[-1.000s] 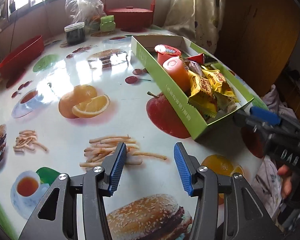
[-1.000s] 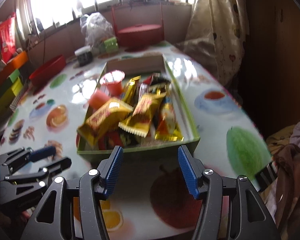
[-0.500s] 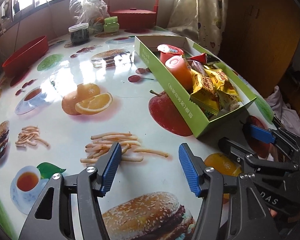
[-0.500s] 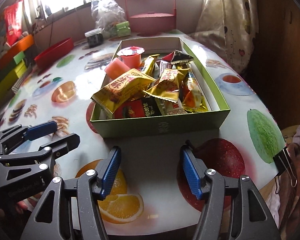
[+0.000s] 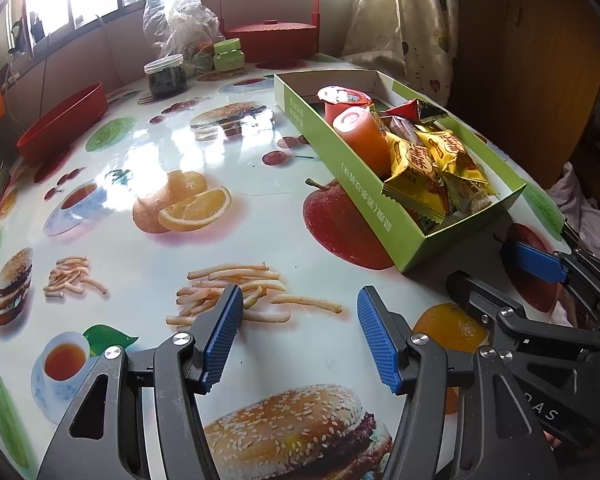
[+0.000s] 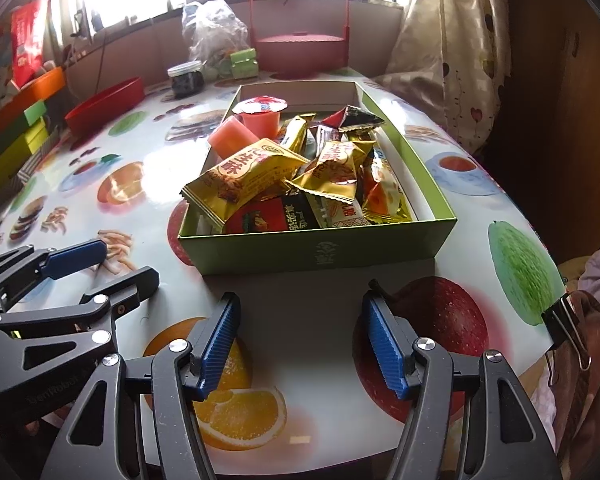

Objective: Organize snacks

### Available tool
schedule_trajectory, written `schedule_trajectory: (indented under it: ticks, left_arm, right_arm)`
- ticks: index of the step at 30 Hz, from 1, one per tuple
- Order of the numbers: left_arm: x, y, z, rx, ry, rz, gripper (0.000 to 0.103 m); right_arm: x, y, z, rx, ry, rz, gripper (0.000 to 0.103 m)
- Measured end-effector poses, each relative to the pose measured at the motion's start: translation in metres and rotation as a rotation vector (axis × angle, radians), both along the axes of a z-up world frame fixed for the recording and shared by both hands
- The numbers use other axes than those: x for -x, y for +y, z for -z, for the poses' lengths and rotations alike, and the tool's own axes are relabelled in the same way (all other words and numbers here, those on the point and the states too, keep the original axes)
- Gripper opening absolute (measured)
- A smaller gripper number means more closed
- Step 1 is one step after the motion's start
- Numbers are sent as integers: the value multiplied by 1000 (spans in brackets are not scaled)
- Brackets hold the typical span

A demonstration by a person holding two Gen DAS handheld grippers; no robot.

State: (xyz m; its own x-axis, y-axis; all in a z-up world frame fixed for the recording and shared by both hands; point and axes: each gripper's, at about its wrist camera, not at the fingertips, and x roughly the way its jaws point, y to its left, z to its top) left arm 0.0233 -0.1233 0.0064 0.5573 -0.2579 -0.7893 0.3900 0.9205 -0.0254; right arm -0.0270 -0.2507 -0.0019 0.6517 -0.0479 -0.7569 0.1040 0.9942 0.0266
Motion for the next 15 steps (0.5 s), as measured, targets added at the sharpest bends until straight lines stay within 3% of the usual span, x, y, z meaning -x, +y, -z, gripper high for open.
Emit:
schedule_trajectory:
  ticks: [15]
  left_arm:
    - [0, 1, 0, 2, -3, -1, 61]
  right_arm:
    - [2, 0, 0, 4, -9, 9, 64]
